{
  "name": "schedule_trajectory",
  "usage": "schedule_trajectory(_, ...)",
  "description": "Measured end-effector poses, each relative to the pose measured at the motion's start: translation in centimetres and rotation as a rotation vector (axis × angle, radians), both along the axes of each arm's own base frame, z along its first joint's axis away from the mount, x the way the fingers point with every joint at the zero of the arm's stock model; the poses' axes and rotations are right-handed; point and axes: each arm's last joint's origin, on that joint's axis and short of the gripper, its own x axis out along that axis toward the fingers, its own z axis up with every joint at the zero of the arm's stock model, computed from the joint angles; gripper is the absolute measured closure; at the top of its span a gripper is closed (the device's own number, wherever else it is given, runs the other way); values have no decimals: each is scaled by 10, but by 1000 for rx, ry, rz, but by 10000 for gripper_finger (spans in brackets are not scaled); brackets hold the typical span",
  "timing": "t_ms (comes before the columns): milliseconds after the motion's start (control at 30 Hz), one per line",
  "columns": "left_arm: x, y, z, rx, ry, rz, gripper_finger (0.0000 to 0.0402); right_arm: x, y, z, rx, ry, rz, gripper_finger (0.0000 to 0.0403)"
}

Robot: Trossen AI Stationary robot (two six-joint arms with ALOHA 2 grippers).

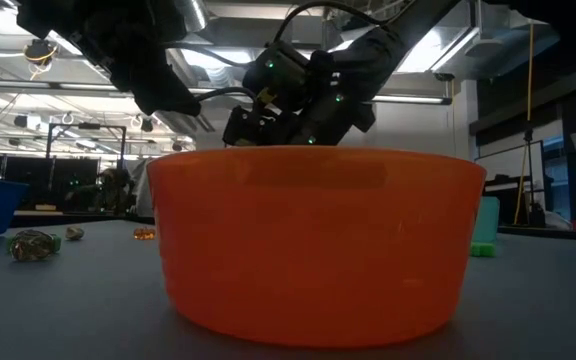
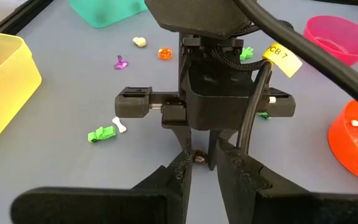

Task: Sort Halloween decoration
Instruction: Put the black skull toy into the light blue bin

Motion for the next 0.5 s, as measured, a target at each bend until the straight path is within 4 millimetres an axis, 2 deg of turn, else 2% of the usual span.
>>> schedule_trajectory(167, 0, 0, 0, 0, 0, 0, 341, 0, 0, 0, 0, 1, 0, 315)
schedule_trajectory(500, 0, 0, 0, 0, 1, 0, 341, -1, 0, 2, 1, -1, 0, 308)
